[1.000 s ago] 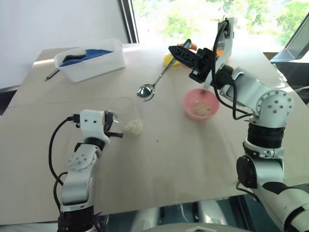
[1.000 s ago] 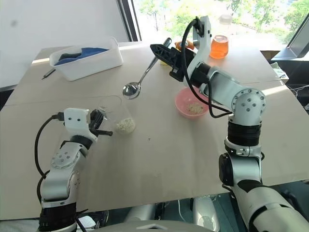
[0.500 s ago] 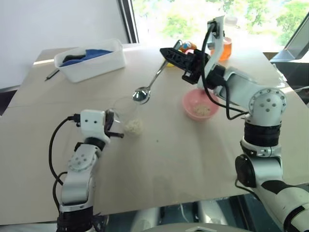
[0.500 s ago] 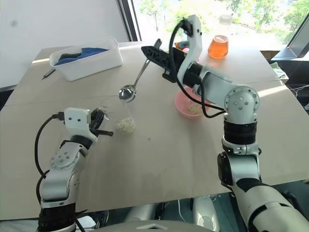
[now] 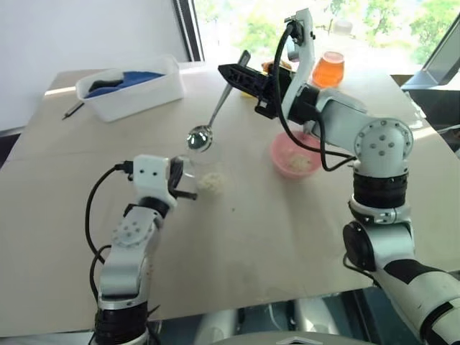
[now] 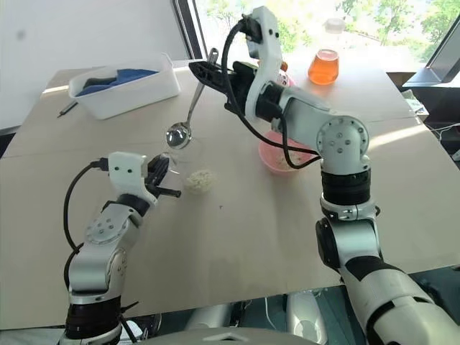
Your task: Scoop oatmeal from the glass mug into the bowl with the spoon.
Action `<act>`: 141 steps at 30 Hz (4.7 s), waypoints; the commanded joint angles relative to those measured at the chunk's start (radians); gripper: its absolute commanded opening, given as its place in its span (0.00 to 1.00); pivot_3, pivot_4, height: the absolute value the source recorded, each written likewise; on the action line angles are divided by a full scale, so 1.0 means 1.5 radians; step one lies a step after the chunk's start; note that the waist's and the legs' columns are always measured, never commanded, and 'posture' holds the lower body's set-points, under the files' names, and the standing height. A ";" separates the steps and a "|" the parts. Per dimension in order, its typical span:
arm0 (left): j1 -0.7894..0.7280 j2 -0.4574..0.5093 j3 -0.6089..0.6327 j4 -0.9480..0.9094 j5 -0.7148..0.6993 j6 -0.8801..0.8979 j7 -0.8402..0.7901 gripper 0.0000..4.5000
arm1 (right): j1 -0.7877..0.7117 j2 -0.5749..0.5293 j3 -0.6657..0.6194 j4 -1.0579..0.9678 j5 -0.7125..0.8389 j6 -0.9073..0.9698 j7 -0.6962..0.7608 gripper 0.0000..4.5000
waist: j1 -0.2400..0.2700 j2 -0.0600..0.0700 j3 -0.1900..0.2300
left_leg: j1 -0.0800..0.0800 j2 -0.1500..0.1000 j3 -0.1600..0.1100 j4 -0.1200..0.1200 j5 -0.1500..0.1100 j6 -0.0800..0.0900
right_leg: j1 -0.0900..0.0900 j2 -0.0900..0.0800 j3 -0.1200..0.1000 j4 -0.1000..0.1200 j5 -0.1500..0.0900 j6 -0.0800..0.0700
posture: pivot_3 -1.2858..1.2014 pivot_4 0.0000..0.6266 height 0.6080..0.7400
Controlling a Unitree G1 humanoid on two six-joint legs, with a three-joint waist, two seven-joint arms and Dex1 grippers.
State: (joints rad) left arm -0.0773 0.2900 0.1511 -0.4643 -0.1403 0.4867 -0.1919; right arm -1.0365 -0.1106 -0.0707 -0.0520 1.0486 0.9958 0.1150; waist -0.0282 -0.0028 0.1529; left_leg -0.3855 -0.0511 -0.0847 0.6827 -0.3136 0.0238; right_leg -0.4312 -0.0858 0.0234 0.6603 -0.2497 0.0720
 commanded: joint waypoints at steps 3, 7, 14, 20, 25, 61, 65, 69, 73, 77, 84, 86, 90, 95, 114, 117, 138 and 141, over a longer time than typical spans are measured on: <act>-0.024 0.000 0.000 -0.048 -0.006 0.003 0.006 0.03 | -0.010 -0.018 0.028 -0.015 -0.062 -0.017 0.047 0.00 | -0.007 0.000 0.000 | 0.000 0.000 0.000 0.000 0.000 0.000 | 0.000 0.000 0.000 0.000 0.000 0.000 | 0.52 0.24 1.00; -0.028 0.000 0.000 -0.049 -0.009 -0.010 -0.002 0.03 | -0.005 -0.024 0.031 -0.013 -0.094 -0.022 0.069 0.00 | -0.009 0.000 0.000 | 0.000 0.000 0.000 0.000 0.000 0.000 | 0.000 0.000 0.000 0.000 0.000 0.000 | 0.52 0.24 1.00; -0.034 -0.010 0.008 -0.047 -0.031 -0.033 -0.014 0.03 | -0.004 -0.040 0.043 -0.020 -0.141 -0.020 0.100 0.00 | -0.009 0.000 0.000 | 0.000 0.000 0.000 0.001 0.000 0.000 | 0.000 0.000 0.000 0.000 0.000 0.000 | 0.52 0.24 1.00; -0.053 -0.020 0.001 -0.031 -0.041 -0.040 -0.019 0.03 | 0.023 -0.089 0.140 -0.039 -0.236 -0.035 0.163 0.00 | -0.009 0.000 0.000 | 0.000 0.000 0.000 0.001 0.000 0.000 | 0.000 0.000 0.000 0.000 0.000 0.000 | 0.52 0.24 1.00; -0.071 -0.016 -0.011 -0.012 -0.029 -0.054 -0.024 0.03 | 0.060 -0.086 0.172 -0.042 -0.278 -0.048 0.181 0.00 | -0.009 0.000 0.000 | 0.000 0.000 0.000 0.001 0.000 0.000 | 0.000 0.000 0.000 0.000 0.000 0.000 | 0.52 0.24 1.00; -0.143 -0.050 -0.085 0.327 0.033 -0.398 -0.075 0.03 | -0.007 0.075 -0.338 0.050 -0.017 0.222 -0.242 0.00 | -0.010 0.000 0.000 | 0.000 -0.001 0.001 0.002 0.000 0.000 | 0.000 0.000 0.000 0.002 0.000 0.000 | 0.52 0.24 1.00; -0.154 -0.054 -0.088 0.359 0.033 -0.423 -0.080 0.03 | -0.024 0.066 -0.367 0.066 0.013 0.217 -0.291 0.00 | -0.009 0.000 0.000 | 0.000 -0.001 0.001 0.002 0.000 0.000 | 0.000 0.000 0.001 0.002 0.000 0.000 | 0.52 0.24 1.00; -0.167 -0.064 -0.097 0.383 0.036 -0.442 -0.083 0.03 | -0.035 0.056 -0.386 0.076 0.049 0.217 -0.328 0.00 | -0.009 0.000 0.000 | 0.000 -0.001 0.001 0.002 0.000 0.000 | 0.000 0.000 0.000 0.002 0.000 0.000 | 0.52 0.24 1.00; -0.179 -0.072 -0.103 0.404 0.038 -0.457 -0.085 0.03 | -0.042 0.048 -0.394 0.081 0.092 0.211 -0.359 0.00 | -0.009 0.000 0.000 | 0.000 -0.001 0.001 0.002 0.000 0.000 | 0.000 0.000 0.001 0.002 0.000 0.000 | 0.52 0.24 1.00; -0.194 -0.077 -0.105 0.424 0.037 -0.470 -0.084 0.03 | -0.033 0.048 -0.398 0.085 0.139 0.197 -0.400 0.00 | -0.010 0.000 0.000 | 0.000 -0.001 0.001 0.002 0.000 0.000 | 0.000 0.000 0.001 0.002 0.000 0.000 | 0.52 0.24 1.00; -0.195 -0.081 -0.108 0.436 0.038 -0.482 -0.084 0.03 | -0.019 0.042 -0.384 0.080 0.207 0.155 -0.457 0.00 | -0.011 0.000 0.000 | 0.000 -0.001 0.001 0.002 0.000 0.000 | 0.000 0.000 0.001 0.002 0.000 0.000 | 0.52 0.24 1.00; -0.196 -0.081 -0.109 0.437 0.038 -0.484 -0.085 0.03 | -0.013 0.037 -0.375 0.078 0.225 0.147 -0.466 0.00 | -0.011 0.000 0.000 | 0.000 -0.001 0.001 0.002 0.000 0.000 | 0.000 0.000 0.001 0.002 0.000 0.000 | 0.52 0.24 1.00; -0.197 -0.081 -0.108 0.441 0.038 -0.489 -0.084 0.03 | 0.007 0.025 -0.355 0.079 0.260 0.129 -0.476 0.00 | -0.011 0.000 -0.001 | 0.000 -0.001 0.001 0.002 0.000 0.000 | 0.000 0.000 0.001 0.002 0.000 0.000 | 0.52 0.24 1.00; -0.200 -0.082 -0.104 0.447 0.037 -0.495 -0.079 0.03 | 0.029 0.003 -0.331 0.087 0.285 0.110 -0.466 0.00 | -0.011 0.001 -0.001 | 0.000 -0.001 0.001 0.002 0.000 0.000 | 0.000 0.000 0.001 0.002 0.000 0.000 | 0.52 0.24 1.00; -0.213 -0.079 -0.103 0.477 0.038 -0.513 -0.082 0.03 | 0.048 -0.105 -0.312 0.128 0.365 0.015 -0.465 0.00 | -0.010 0.001 -0.001 | 0.000 -0.001 0.001 0.003 0.000 0.000 | 0.000 0.000 0.001 0.002 0.000 0.000 | 0.52 0.24 1.00; -0.205 -0.071 -0.099 0.471 0.035 -0.512 -0.086 0.03 | 0.054 -0.136 -0.309 0.143 0.354 0.012 -0.448 0.00 | -0.010 0.001 -0.001 | 0.000 -0.001 0.001 0.003 0.000 0.000 | 0.000 0.000 0.001 0.002 0.000 0.000 | 0.52 0.24 1.00; -0.185 -0.071 -0.095 0.458 0.037 -0.504 -0.065 0.03 | 0.043 -0.353 0.086 -0.028 -0.172 -0.042 0.057 0.00 | -0.009 0.001 -0.001 | 0.000 0.000 0.002 0.003 0.000 0.000 | 0.000 0.000 0.002 0.002 0.000 0.000 | 0.52 0.24 1.00; -0.185 -0.073 -0.094 0.460 0.035 -0.504 -0.064 0.03 | 0.036 -0.384 0.143 -0.067 -0.250 -0.071 0.128 0.00 | -0.007 0.001 -0.001 | 0.000 0.000 0.002 0.003 0.000 0.000 | 0.000 0.000 0.002 0.002 0.000 0.000 | 0.52 0.24 1.00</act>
State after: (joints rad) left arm -0.3608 0.1808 -0.0004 0.2471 -0.0906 -0.2616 -0.2977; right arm -0.9468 -0.6560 0.1251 -0.0933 0.7383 0.9321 0.2468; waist -0.0389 -0.0017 0.1518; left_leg -0.3853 -0.0519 -0.0817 0.6870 -0.3133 0.0244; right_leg -0.4313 -0.0862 0.0258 0.6626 -0.2495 0.0724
